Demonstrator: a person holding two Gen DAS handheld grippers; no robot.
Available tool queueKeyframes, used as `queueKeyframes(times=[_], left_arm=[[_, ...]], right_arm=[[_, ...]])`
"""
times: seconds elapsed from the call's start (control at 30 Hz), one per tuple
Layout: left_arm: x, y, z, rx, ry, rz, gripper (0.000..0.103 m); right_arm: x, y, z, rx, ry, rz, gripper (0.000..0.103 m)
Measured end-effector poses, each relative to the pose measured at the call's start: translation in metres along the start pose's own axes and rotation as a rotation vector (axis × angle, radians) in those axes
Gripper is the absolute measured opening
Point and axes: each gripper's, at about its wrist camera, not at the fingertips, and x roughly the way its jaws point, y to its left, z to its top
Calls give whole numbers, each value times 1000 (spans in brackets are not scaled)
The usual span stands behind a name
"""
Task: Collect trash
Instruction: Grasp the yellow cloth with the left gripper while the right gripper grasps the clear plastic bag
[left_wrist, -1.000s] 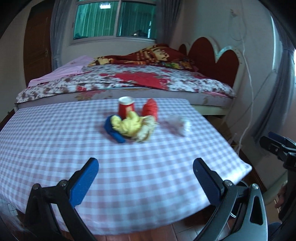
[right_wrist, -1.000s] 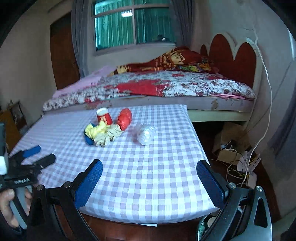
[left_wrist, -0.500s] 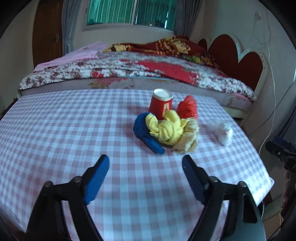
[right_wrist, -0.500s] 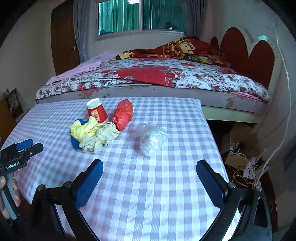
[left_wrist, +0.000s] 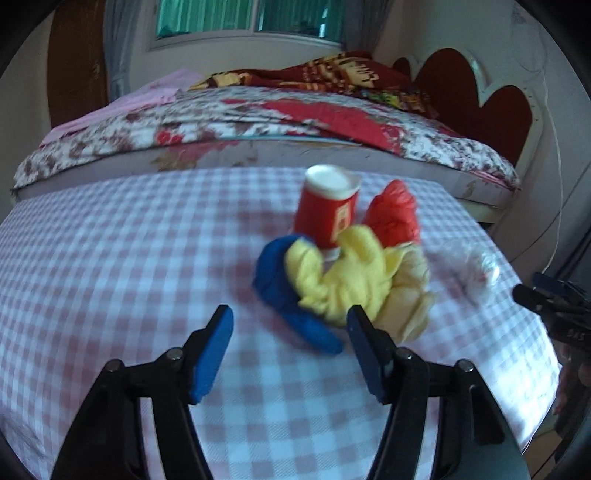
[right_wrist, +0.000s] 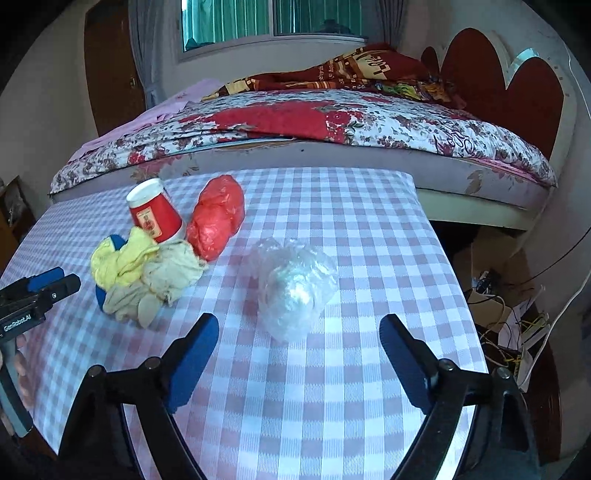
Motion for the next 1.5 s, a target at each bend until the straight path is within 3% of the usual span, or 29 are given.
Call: queueKeyframes(times=[0.07, 0.13, 0.27, 0.37, 0.57, 0.77, 1.07, 1.2, 1.3, 1.5], left_arm=[[4, -10, 5, 22, 2, -28, 44], [10, -21, 9, 48, 11, -53, 41], [32, -37, 17, 101, 67, -77, 41], [47, -41, 16, 130, 106, -52, 41], [47, -42, 13, 131, 104, -52, 42], [51, -44, 14, 138, 112, -54, 43], [57, -55, 13, 203, 139, -61, 44], [58, -56, 12, 225, 141, -71, 41], [52, -50, 16, 194, 130, -87, 28], [16, -39, 24, 128, 38, -108, 27]], right_arm=[[4, 0, 5, 3, -1, 5, 82], [12, -1, 11, 7, 9, 11, 80], [27, -2, 16, 15, 27, 7, 79], [38, -4, 16, 29, 49, 27, 74], [56, 1, 16, 12, 93, 40, 70], [65, 3, 11, 17, 125, 40, 53], [68, 5, 10, 17, 128, 36, 49], [71, 7, 11, 16, 144, 33, 43], [69, 8, 13, 27, 150, 37, 41], [32, 11, 15, 8, 70, 43, 41]])
